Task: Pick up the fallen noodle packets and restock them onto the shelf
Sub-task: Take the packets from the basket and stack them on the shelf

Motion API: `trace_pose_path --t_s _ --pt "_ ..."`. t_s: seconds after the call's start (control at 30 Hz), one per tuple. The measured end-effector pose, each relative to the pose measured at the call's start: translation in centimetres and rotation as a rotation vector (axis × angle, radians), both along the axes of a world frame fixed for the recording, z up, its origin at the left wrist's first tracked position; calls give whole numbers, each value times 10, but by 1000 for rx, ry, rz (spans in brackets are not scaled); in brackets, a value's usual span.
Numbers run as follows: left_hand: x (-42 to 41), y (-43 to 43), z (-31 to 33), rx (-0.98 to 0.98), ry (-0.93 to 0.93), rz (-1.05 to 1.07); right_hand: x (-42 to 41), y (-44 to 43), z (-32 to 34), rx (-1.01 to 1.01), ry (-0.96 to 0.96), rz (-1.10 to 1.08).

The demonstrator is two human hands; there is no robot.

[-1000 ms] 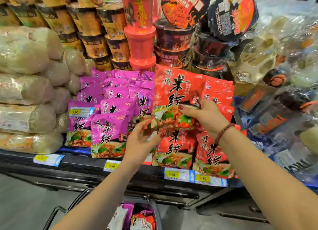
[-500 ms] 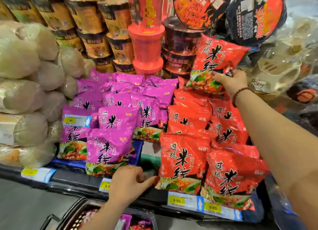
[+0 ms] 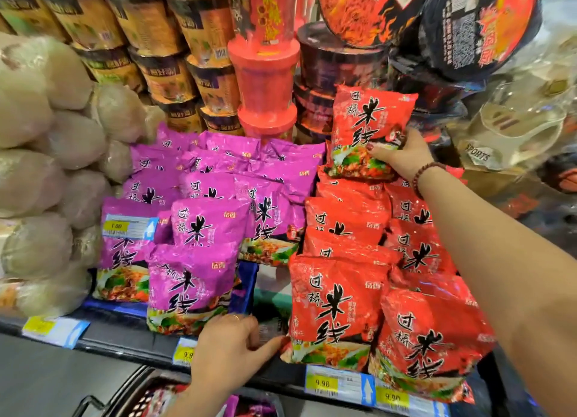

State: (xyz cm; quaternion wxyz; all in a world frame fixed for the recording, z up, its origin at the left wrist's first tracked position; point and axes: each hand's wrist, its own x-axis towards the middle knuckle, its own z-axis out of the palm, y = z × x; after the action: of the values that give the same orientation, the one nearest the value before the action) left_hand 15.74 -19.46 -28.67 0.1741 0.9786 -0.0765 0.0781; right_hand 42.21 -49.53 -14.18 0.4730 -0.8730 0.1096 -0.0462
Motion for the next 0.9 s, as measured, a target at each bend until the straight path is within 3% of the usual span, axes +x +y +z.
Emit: trace_pose_path --t_s 0.07,0.17,0.27,0.5,0.73,0.9 --pt "0 -1 2 -4 7 7 -6 4 1 -157 -215 -86" --pt "1 -2 4 13 -1 7 -16 10 2 -596 -498 -4" --pt "2 -2 2 30 5 2 -14 20 0 -832 -458 130" --pt "3 0 -2 27 38 -18 -15 28 0 -868 -289 157" --pt "4 1 -2 54 22 -8 -79 56 29 -822 -457 223" --pt "-3 3 11 -156 111 -68 -166 99 30 -756 -593 321"
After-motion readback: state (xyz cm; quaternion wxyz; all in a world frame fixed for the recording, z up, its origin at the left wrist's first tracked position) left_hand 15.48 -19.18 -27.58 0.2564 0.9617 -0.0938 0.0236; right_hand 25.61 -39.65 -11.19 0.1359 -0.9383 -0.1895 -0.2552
